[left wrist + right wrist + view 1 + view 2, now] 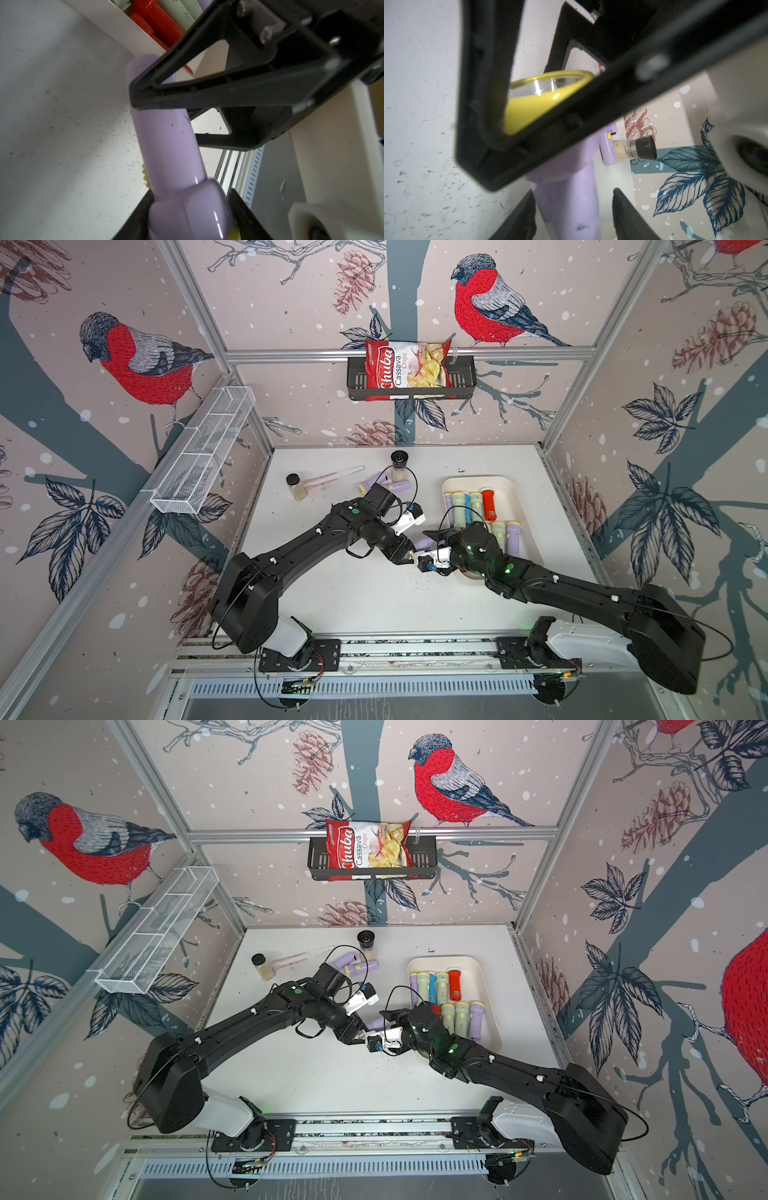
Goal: Put the flashlights into the storage boxes
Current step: Pick up the flashlight from the center of the board, then place the flashlight at the storage box.
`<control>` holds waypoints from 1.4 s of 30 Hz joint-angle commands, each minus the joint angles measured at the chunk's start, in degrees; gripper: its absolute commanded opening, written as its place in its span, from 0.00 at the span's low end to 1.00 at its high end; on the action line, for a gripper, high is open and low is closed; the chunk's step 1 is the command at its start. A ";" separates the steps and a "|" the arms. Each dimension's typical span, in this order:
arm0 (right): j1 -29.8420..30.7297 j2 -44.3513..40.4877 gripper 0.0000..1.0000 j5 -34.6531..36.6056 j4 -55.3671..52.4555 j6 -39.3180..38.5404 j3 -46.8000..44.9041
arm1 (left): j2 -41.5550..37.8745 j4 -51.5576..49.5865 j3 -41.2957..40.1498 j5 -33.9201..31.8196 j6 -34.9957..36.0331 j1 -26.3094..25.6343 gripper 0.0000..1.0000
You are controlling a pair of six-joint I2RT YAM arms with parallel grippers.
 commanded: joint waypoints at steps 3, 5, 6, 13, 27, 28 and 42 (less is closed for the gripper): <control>0.18 -0.57 0.47 2.32 1.59 -0.32 0.24 | -0.94 1.17 -0.49 1.56 0.26 0.31 0.32; 0.06 -1.34 0.43 2.21 2.24 -0.30 -0.22 | -1.33 1.48 -0.68 1.28 -0.11 0.42 0.33; 0.11 -1.81 0.40 2.08 2.47 -0.16 -0.43 | -1.51 1.80 -0.85 1.15 -0.36 0.62 0.33; 0.03 -3.84 0.30 1.79 2.29 1.15 -1.87 | -3.02 3.74 -1.56 -1.47 -2.26 2.83 0.52; -0.10 -6.60 0.28 -3.22 3.75 19.10 -4.60 | -15.75 20.54 -10.37 -21.91 -15.07 8.31 0.96; -0.05 -6.68 0.28 -4.00 4.24 21.51 -4.85 | -16.78 22.08 -11.03 -23.27 -16.05 8.33 0.96; -2.80 -8.05 0.24 -7.25 5.79 65.03 -4.24 | -18.87 34.46 -17.16 -30.34 -24.44 8.36 0.96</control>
